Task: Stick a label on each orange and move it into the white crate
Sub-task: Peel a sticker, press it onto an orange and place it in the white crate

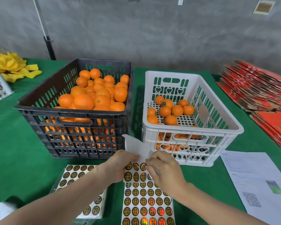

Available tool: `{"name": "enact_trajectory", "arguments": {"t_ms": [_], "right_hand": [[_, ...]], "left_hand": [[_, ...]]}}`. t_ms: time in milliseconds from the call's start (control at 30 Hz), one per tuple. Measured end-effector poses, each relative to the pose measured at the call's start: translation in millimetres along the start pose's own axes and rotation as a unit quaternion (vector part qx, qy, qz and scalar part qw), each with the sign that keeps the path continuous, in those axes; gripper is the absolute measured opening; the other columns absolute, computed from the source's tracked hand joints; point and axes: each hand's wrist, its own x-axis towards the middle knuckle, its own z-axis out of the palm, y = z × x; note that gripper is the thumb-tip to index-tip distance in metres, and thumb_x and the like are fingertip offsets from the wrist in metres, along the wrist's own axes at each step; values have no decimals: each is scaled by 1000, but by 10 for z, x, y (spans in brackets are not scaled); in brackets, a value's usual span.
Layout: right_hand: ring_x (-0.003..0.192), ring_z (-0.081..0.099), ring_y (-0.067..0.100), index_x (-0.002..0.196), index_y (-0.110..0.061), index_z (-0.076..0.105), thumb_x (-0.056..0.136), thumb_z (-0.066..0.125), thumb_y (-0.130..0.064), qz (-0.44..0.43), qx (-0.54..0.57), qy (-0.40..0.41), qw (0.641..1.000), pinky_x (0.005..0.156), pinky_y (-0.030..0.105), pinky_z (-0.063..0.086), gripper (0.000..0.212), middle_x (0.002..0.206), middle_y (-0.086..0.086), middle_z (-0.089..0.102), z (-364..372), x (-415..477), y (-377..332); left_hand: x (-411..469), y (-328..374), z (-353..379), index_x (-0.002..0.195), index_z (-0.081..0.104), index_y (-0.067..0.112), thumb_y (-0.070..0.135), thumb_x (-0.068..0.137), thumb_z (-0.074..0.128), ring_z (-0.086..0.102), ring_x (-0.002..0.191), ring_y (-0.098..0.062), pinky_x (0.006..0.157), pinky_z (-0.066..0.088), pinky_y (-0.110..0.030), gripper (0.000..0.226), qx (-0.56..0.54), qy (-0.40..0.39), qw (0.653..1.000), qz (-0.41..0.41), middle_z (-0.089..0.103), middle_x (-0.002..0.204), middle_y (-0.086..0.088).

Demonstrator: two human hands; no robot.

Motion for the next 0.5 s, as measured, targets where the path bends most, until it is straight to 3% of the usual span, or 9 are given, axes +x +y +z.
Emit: {"name": "enact_trajectory", "arguments": {"t_ms": [167, 367, 433, 500], "right_hand": [[61, 59, 17, 76, -9, 74, 64, 82, -1, -62, -47, 4, 997, 54, 23, 49, 17, 74, 1, 64, 24, -19, -5], [62, 61, 17, 77, -10, 75, 63, 81, 6, -88, -24, -3, 996, 54, 26, 50, 22, 76, 1, 67, 26, -12, 5], [66, 61, 13, 76, -14, 74, 72, 76, 3, -42, 62, 3, 997, 58, 30, 51, 17, 76, 1, 67, 1, -5, -20], [71, 59, 8, 79, -25, 72, 80, 69, -5, 94, 211, 35, 972, 65, 29, 50, 20, 76, -5, 68, -63, 73, -30]], "left_hand": [[-36, -18, 13, 115, 54, -6, 3, 99, 41, 65, 84, -37, 72, 52, -44, 23, -55, -10, 997, -48, 67, 99, -26], [-34, -1, -29, 109, 53, -5, 10, 101, 38, 65, 79, -34, 64, 50, -40, 23, -50, -25, 994, -92, 70, 82, -20], [-30, 7, -47, 108, 54, -5, 9, 100, 40, 66, 79, -34, 65, 52, -41, 21, -26, -14, 996, -79, 71, 83, -21], [9, -7, -92, 106, 57, -3, 9, 99, 44, 68, 83, -36, 75, 55, -44, 19, 32, 5, 999, -34, 71, 88, -22]]}}
